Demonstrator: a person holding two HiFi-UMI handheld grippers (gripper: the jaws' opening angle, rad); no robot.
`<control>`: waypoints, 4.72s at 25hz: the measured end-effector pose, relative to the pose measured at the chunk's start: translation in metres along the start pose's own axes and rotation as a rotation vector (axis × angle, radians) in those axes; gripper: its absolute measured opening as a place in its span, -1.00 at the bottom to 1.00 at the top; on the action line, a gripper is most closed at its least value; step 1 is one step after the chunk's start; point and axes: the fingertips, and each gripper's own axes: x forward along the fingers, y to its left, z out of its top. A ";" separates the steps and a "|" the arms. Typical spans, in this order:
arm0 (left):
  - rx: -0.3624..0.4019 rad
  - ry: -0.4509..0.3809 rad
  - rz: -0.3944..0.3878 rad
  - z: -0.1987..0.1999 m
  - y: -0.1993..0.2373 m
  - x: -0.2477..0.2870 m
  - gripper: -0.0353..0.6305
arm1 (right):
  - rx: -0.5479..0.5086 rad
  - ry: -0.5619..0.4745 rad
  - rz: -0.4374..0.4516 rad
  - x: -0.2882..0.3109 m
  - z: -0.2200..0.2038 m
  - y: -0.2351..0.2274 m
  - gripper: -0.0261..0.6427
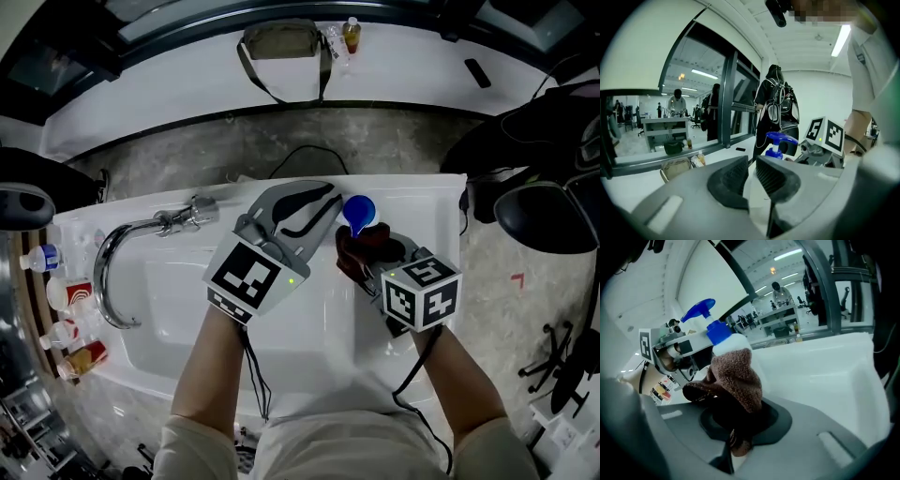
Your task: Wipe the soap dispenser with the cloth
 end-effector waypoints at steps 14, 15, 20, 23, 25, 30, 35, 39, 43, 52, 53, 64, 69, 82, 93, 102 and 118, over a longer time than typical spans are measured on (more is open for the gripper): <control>-0.048 0.005 0.001 0.000 -0.006 0.003 -0.89 | -0.148 0.049 0.074 -0.004 -0.006 0.044 -0.69; -0.054 0.009 0.000 -0.001 -0.006 0.003 -0.89 | -0.165 0.041 0.094 0.005 -0.002 0.053 -0.69; -0.056 0.023 0.011 -0.004 -0.008 0.001 -0.89 | -0.024 0.014 0.098 0.027 0.007 0.046 -0.69; -0.055 0.009 0.020 -0.002 -0.007 0.002 -0.89 | 0.064 0.050 0.060 0.024 -0.004 0.016 -0.69; -0.071 0.011 0.017 -0.003 -0.008 0.002 -0.89 | 0.058 0.076 0.043 0.018 -0.009 0.002 -0.69; -0.096 0.016 0.021 -0.007 -0.009 0.002 -0.89 | 0.038 0.095 -0.049 -0.012 -0.007 -0.035 -0.69; -0.125 0.006 0.051 -0.007 -0.008 0.001 -0.89 | -0.116 0.016 -0.183 -0.043 0.038 -0.066 -0.69; -0.154 -0.022 0.079 -0.006 -0.007 0.002 -0.89 | -0.253 0.031 -0.196 -0.030 0.052 -0.059 -0.69; -0.154 -0.040 0.099 -0.003 -0.004 0.002 -0.89 | -0.326 0.103 -0.152 -0.013 0.027 -0.037 -0.69; -0.132 -0.041 0.088 -0.001 -0.007 0.007 -0.89 | -0.381 0.181 -0.014 -0.017 -0.017 0.010 -0.69; -0.124 -0.046 0.089 0.000 -0.006 0.007 -0.89 | -0.375 0.188 -0.004 -0.021 -0.020 0.011 -0.69; -0.241 -0.058 0.294 -0.017 -0.009 -0.025 -0.88 | -0.662 0.083 -0.074 -0.024 0.076 -0.035 -0.69; -0.354 0.041 0.295 -0.050 -0.032 -0.015 -0.81 | -0.698 0.140 0.011 -0.011 0.055 -0.019 -0.69; -0.344 0.040 0.265 -0.051 -0.025 -0.012 -0.81 | -0.664 0.281 0.173 -0.021 -0.023 0.011 -0.69; -0.320 0.079 0.245 -0.054 -0.029 -0.012 -0.81 | -0.715 0.302 0.075 0.007 0.012 -0.016 -0.69; -0.313 0.089 0.238 -0.059 -0.029 -0.012 -0.81 | -0.673 0.333 0.187 -0.009 -0.034 0.016 -0.69; -0.117 -0.057 0.467 -0.052 -0.054 0.007 0.28 | -0.362 0.160 0.129 -0.050 -0.015 -0.019 -0.69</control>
